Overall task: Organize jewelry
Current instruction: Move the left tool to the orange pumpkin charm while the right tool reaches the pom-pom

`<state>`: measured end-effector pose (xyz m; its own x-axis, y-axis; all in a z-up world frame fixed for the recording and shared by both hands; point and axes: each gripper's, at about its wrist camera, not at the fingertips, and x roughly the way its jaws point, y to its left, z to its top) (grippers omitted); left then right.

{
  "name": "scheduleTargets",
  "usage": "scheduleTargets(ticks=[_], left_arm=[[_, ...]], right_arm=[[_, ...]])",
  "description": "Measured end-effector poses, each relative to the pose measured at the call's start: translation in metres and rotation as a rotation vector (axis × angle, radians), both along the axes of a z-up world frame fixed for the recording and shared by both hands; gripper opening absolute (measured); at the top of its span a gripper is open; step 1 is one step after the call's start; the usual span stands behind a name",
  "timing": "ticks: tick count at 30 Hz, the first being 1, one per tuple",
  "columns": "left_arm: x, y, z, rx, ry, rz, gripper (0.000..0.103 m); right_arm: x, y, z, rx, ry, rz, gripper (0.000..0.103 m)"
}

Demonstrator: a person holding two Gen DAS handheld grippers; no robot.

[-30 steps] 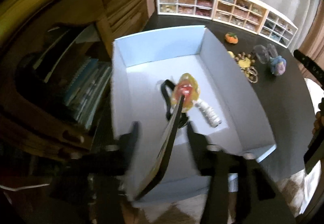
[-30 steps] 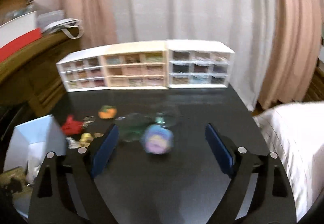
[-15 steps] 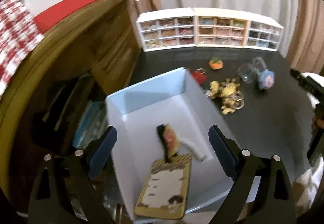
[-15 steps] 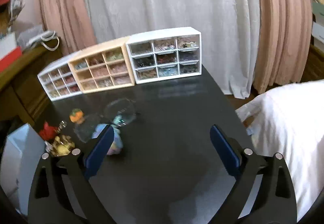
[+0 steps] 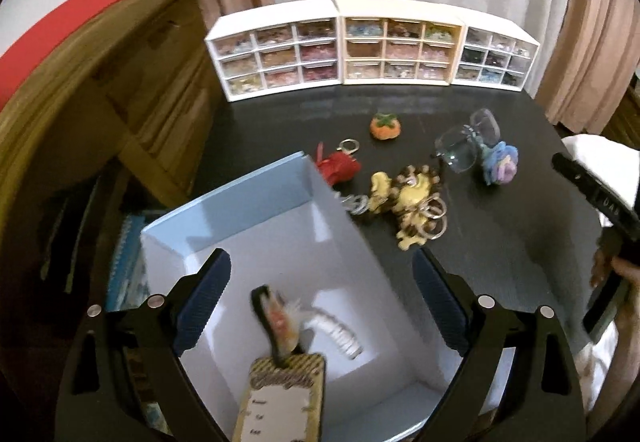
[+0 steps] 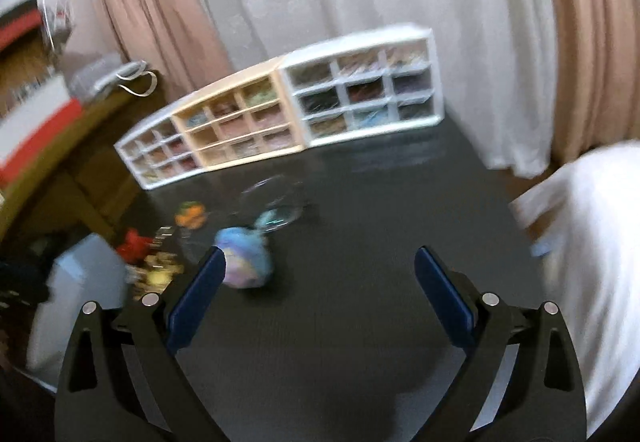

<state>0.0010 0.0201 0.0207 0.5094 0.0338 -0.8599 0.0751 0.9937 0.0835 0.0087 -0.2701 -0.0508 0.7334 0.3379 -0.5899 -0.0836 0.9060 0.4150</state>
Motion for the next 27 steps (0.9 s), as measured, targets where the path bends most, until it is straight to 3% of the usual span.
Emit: scheduleTargets(ticks=[2,8,12,20,24,27], left_arm=[[0.009,-0.003,-0.001,-0.009,0.013,-0.012,0.092],[0.047,-0.01,0.003,-0.012,0.022,-0.04,0.092],[0.085,-0.018,-0.001,-0.032,0.024,-0.102,0.092],[0.153,-0.032,-0.044,-0.17,0.235,-0.138,0.092],[0.173,-0.036,-0.057,-0.18,0.278,-0.119,0.092],[0.186,-0.037,-0.069,-0.165,0.317,-0.064,0.092]], right_arm=[[0.003,0.008,-0.005,0.055,0.007,0.017,0.091],[0.008,0.038,-0.007,-0.042,-0.004,0.052,0.088],[0.014,0.045,-0.011,-0.034,0.029,0.081,0.086],[0.032,0.053,-0.016,-0.076,0.072,0.074,0.079],[0.041,0.054,-0.022,-0.072,0.107,0.074,0.066],[0.041,0.058,-0.027,-0.088,0.12,0.086,0.065]])
